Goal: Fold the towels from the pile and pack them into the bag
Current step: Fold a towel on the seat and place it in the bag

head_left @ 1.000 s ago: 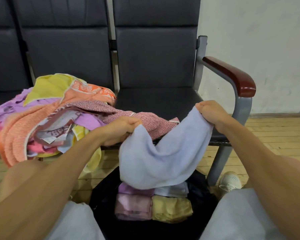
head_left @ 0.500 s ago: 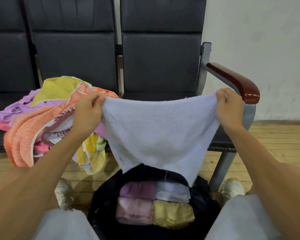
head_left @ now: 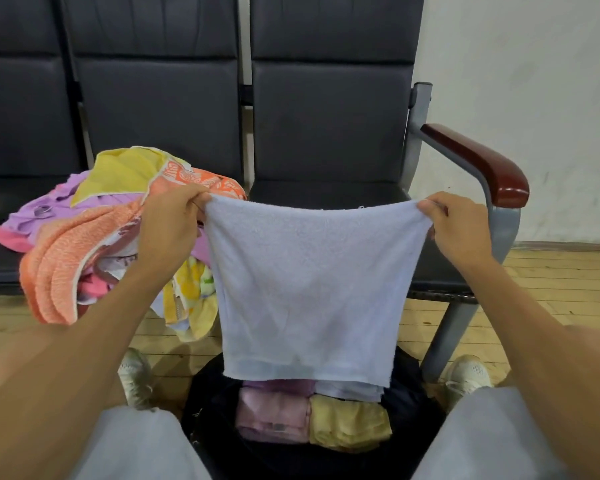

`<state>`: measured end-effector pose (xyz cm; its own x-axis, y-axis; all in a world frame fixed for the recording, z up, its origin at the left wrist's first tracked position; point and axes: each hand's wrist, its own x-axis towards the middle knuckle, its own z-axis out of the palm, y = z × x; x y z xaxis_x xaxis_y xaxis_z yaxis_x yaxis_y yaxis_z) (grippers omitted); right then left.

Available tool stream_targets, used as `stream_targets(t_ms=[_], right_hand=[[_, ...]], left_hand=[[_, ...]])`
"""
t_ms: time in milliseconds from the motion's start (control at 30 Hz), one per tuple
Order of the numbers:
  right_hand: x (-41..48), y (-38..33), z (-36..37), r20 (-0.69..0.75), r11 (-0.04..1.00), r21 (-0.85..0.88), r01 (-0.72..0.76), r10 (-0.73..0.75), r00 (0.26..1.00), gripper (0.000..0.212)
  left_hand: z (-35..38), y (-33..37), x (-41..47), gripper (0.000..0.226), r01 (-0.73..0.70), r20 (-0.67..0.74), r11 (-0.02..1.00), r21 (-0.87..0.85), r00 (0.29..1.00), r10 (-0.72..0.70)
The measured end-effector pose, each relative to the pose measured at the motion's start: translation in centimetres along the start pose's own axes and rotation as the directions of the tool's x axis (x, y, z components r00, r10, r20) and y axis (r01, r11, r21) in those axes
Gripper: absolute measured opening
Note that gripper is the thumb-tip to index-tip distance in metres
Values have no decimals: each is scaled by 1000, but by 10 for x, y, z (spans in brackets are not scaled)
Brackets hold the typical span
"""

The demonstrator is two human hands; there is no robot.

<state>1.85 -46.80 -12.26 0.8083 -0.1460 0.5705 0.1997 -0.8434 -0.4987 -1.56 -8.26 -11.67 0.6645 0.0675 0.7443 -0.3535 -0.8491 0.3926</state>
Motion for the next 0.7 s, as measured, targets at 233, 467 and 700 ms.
stream_targets(t_ms=[233, 467, 700], right_hand=[[0, 0, -1, 68, 998, 20, -57, 55, 996, 30], [2, -6, -2, 67, 887, 359, -290, 285, 956, 17], [1, -13, 5, 194, 848, 376, -375, 324, 926, 25]], left_hand=[[2, -3, 2, 26, 79, 80, 996, 33, 994, -81], [-1, 0, 5, 26, 186, 141, 981, -59, 974, -176], [2, 7, 5, 34, 322, 223, 941, -101, 929, -294]])
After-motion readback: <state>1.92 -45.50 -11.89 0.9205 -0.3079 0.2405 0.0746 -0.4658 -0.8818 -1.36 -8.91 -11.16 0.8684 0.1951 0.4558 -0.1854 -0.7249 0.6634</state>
